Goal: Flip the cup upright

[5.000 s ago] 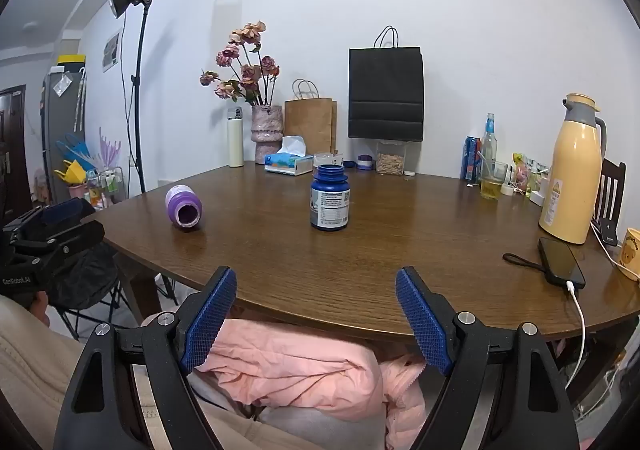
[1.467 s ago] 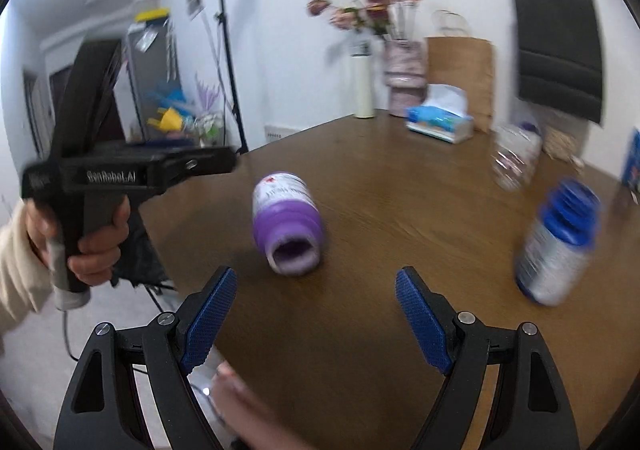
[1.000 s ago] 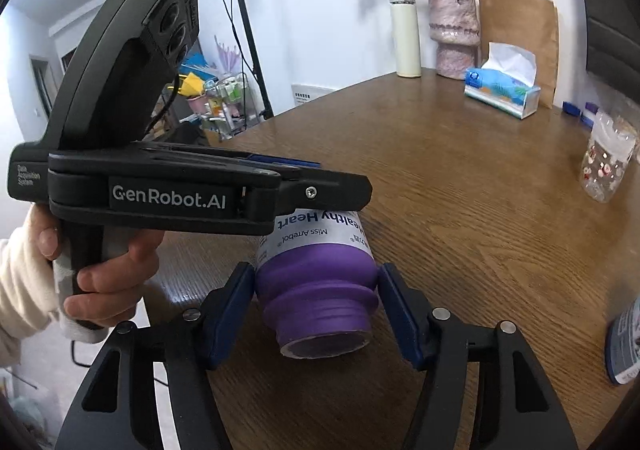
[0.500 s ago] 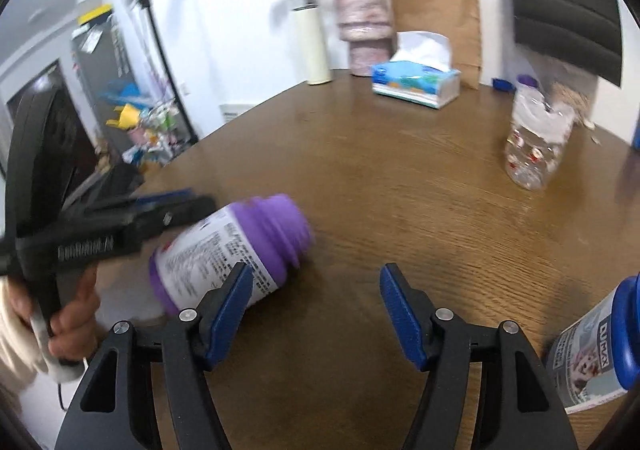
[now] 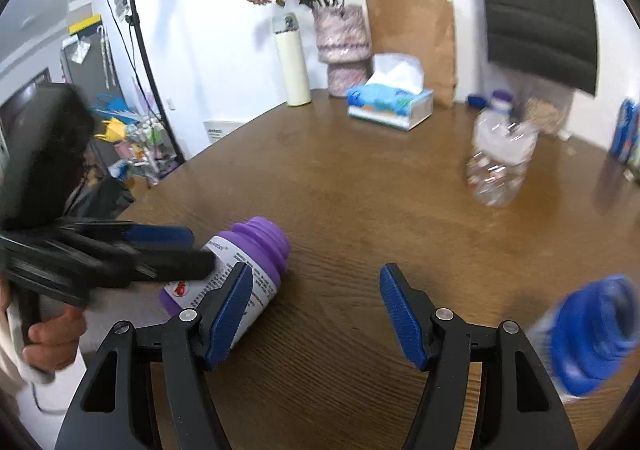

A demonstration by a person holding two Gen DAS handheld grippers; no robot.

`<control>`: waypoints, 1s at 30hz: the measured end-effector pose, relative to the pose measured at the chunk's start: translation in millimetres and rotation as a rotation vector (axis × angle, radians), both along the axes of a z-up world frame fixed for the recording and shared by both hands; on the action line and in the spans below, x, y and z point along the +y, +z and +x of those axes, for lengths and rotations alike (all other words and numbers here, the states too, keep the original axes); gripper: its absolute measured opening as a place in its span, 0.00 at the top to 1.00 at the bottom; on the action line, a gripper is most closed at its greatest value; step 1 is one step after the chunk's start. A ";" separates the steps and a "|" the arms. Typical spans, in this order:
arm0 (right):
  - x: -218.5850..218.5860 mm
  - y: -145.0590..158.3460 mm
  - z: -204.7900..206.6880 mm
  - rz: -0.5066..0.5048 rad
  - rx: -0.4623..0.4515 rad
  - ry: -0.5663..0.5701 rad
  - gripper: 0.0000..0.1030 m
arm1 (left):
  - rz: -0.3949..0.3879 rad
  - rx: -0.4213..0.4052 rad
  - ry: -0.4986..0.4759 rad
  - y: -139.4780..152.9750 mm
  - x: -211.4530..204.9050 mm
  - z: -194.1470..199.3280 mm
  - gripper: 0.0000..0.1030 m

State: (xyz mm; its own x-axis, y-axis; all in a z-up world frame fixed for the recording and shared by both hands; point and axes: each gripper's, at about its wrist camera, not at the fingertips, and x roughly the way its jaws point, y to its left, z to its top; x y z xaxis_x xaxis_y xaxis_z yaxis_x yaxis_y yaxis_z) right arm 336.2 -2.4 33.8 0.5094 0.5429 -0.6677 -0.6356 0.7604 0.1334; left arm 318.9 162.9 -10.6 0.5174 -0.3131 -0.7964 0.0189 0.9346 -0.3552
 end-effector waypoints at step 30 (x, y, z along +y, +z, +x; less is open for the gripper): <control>-44.7 74.9 121.1 0.543 0.422 0.245 0.25 | -0.014 -0.696 -0.078 88.4 -61.9 20.1 0.42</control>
State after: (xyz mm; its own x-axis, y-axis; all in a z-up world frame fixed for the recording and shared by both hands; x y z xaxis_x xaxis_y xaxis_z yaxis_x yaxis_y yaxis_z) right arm 457.3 -47.1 108.8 0.0895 0.9187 -0.3848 -0.5902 0.3601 0.7225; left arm 339.0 101.1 77.9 0.8814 -0.3777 -0.2836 0.3131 0.9168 -0.2479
